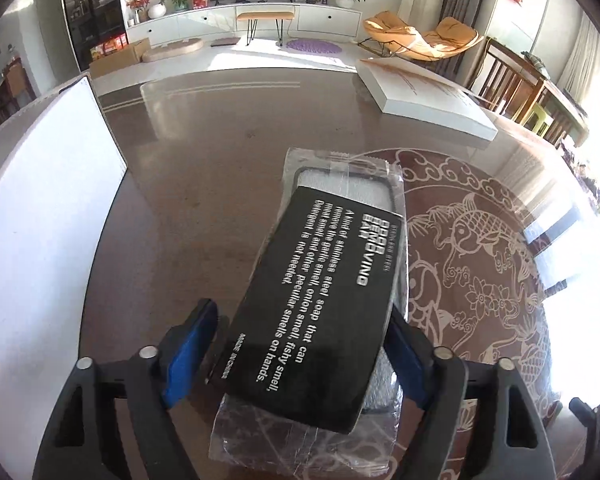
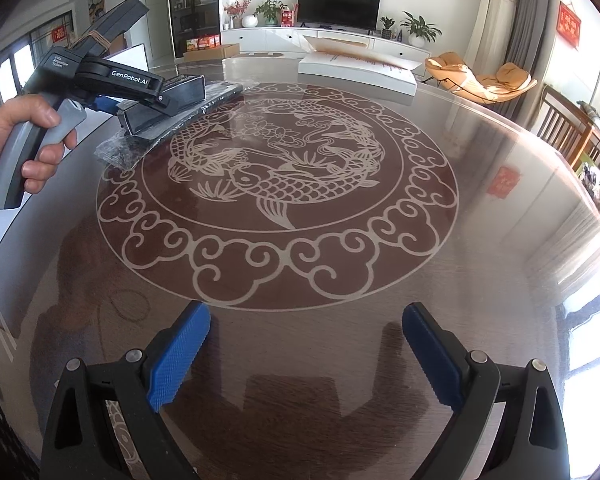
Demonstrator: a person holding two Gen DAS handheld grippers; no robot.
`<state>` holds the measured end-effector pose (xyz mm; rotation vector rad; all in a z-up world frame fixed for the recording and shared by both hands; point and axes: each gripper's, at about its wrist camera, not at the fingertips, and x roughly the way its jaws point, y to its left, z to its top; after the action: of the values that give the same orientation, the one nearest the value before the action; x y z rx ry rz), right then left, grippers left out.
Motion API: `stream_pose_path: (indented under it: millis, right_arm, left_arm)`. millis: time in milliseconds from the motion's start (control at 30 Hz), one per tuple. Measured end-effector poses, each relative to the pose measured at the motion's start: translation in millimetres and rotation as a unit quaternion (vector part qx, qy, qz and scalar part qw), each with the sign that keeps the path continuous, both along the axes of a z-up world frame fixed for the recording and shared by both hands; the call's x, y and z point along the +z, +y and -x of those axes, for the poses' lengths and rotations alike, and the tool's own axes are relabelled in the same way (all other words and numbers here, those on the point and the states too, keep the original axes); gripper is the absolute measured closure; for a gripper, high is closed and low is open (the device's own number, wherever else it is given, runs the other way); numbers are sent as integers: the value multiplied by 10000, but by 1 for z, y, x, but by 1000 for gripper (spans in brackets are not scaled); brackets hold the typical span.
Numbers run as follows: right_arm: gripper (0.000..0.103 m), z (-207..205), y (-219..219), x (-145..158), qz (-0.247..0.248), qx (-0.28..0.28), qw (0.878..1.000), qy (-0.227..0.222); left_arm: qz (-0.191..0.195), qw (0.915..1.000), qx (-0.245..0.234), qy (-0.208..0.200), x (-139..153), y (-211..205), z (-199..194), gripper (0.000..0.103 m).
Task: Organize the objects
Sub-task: 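Grasp the black soap bar box with the left gripper, then lift the black soap bar box off the table with the left gripper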
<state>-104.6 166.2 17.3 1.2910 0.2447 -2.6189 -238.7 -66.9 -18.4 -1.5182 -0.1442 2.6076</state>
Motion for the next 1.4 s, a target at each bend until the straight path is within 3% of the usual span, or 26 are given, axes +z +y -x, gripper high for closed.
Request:
stream_pose_path:
  millis: [33, 167, 300, 533, 567, 633, 800, 1400]
  right_arm:
    - [6, 0, 1, 0, 8, -3, 10000, 1]
    - [6, 0, 1, 0, 19, -11, 10000, 3]
    - [6, 0, 2, 0, 18, -9, 10000, 1]
    - [6, 0, 1, 0, -35, -15, 10000, 6]
    - [6, 0, 1, 0, -33, -14, 10000, 5]
    - [6, 0, 1, 0, -37, -23, 10000, 6]
    - [5, 0, 1, 0, -67, -46, 10000, 20]
    - [0, 1, 0, -1, -223, -155, 9996, 71]
  left_arm:
    - [-113, 9998, 170, 22, 1, -6, -2, 43]
    - [68, 9979, 566, 310, 8, -17, -41, 44]
    - [317, 9930, 1121, 205, 3, -33, -108, 44]
    - [136, 9880, 1533, 120, -7, -46, -179, 42]
    - [126, 9877, 1552, 136, -8, -46, -182, 38]
    - [194, 9863, 1635, 102, -11, -45, -186, 11]
    - [796, 9828, 1642, 280, -21, -41, -193, 0]
    - [802, 9825, 1644, 351, -22, -37, -191, 0]
